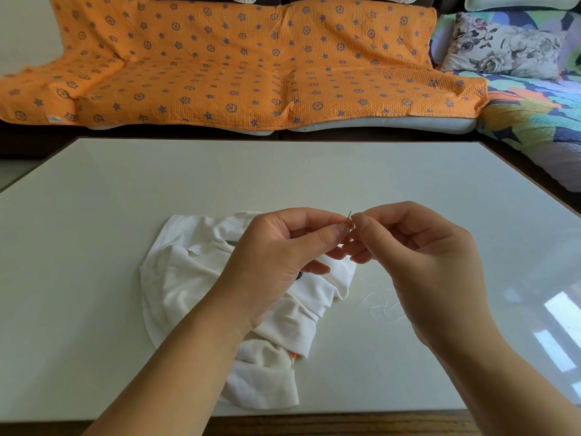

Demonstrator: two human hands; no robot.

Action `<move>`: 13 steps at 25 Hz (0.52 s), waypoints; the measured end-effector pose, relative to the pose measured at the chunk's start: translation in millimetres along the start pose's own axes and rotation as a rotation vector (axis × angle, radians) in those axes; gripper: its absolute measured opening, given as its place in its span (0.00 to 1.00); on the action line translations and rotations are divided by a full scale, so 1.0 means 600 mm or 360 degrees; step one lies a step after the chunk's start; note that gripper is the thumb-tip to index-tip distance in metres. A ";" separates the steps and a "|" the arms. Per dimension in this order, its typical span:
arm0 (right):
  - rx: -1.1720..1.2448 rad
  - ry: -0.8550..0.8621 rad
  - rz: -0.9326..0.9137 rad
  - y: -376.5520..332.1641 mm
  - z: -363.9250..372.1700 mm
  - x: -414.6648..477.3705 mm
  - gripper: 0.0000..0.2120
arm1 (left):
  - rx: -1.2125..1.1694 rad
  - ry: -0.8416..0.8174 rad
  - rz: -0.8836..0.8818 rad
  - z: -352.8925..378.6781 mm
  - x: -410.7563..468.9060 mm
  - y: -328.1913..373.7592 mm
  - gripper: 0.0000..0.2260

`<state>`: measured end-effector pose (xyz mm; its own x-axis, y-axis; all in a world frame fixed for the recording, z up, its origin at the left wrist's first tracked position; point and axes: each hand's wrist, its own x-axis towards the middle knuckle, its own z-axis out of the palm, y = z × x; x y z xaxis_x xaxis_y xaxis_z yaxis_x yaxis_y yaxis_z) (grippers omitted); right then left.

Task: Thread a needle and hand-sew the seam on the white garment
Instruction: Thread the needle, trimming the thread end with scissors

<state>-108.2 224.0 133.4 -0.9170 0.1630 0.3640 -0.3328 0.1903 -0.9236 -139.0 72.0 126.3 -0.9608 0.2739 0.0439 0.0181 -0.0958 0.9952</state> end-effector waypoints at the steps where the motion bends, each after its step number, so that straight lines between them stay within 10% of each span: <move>1: -0.0007 0.0004 -0.0002 0.000 0.000 0.000 0.05 | 0.0003 -0.0001 0.0002 0.000 0.000 0.000 0.11; 13: -0.0033 0.0018 -0.0004 -0.001 0.001 -0.001 0.05 | -0.0003 0.0000 0.0006 0.001 0.000 0.001 0.11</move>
<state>-107.4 223.4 133.8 -0.9137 0.1735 0.3675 -0.3301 0.2107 -0.9201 -138.8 72.6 127.1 -0.9606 0.2737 0.0479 0.0215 -0.0986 0.9949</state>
